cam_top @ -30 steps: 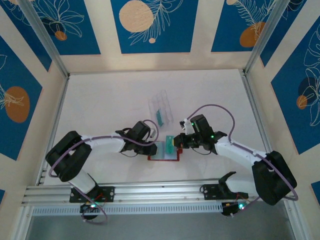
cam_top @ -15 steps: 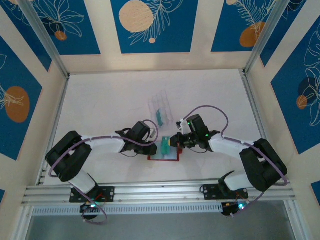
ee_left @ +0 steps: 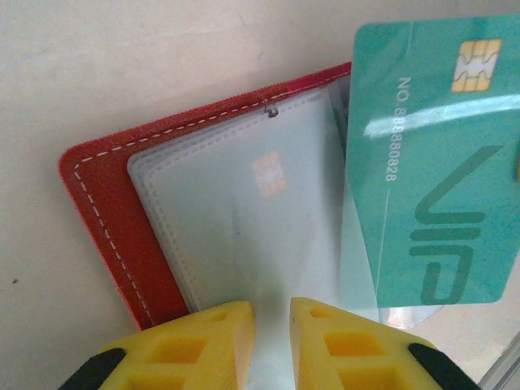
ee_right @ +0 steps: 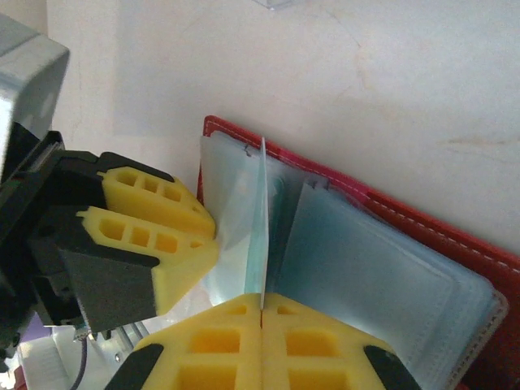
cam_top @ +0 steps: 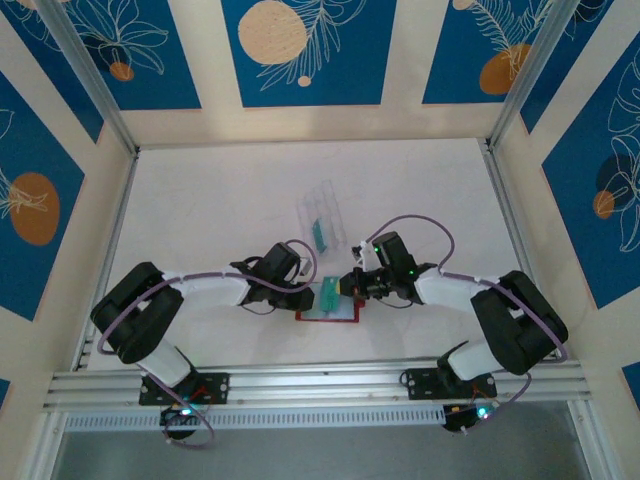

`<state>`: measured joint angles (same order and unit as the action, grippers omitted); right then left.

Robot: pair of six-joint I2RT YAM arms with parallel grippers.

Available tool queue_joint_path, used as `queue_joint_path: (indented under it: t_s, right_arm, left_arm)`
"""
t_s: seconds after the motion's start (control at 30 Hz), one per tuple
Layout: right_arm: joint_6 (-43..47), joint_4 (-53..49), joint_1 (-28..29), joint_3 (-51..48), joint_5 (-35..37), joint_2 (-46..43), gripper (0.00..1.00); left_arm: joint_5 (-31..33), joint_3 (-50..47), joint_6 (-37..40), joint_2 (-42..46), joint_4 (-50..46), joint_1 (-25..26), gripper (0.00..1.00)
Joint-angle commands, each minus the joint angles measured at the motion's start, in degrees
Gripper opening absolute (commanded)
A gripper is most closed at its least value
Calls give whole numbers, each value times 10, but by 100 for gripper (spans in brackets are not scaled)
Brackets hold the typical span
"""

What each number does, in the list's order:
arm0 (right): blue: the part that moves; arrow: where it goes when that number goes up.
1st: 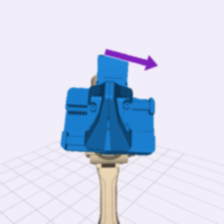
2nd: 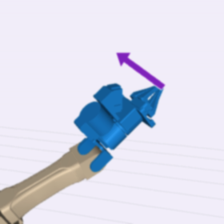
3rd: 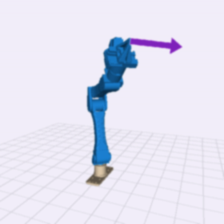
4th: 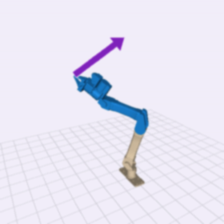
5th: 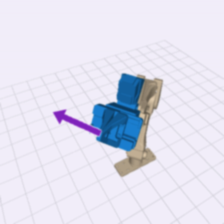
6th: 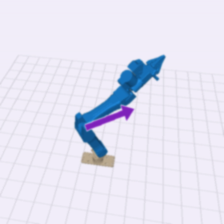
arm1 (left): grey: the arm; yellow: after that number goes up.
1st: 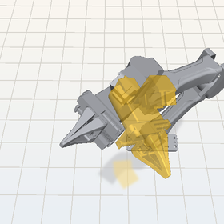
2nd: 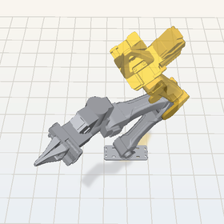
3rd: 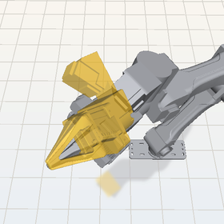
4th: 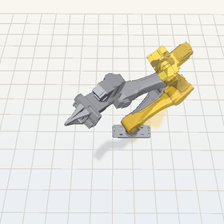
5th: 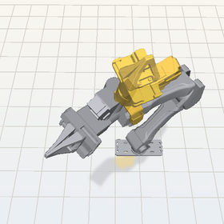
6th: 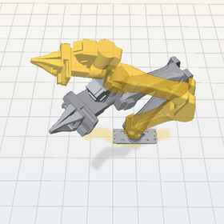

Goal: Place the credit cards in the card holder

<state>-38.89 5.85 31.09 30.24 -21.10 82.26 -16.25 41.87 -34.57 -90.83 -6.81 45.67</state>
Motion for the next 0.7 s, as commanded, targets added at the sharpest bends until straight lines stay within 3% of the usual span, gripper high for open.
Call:
queue_joint_path:
  t_s: [0.0,0.67]
  right_arm:
    - [-14,3,-1,-17,-10,11,0]
    - [-18,-12,44,16,5,84,0]
  left_arm:
    - [21,-20,-7,-21,-37,6,22]
    - [18,-21,-9,-26,-34,5,22]
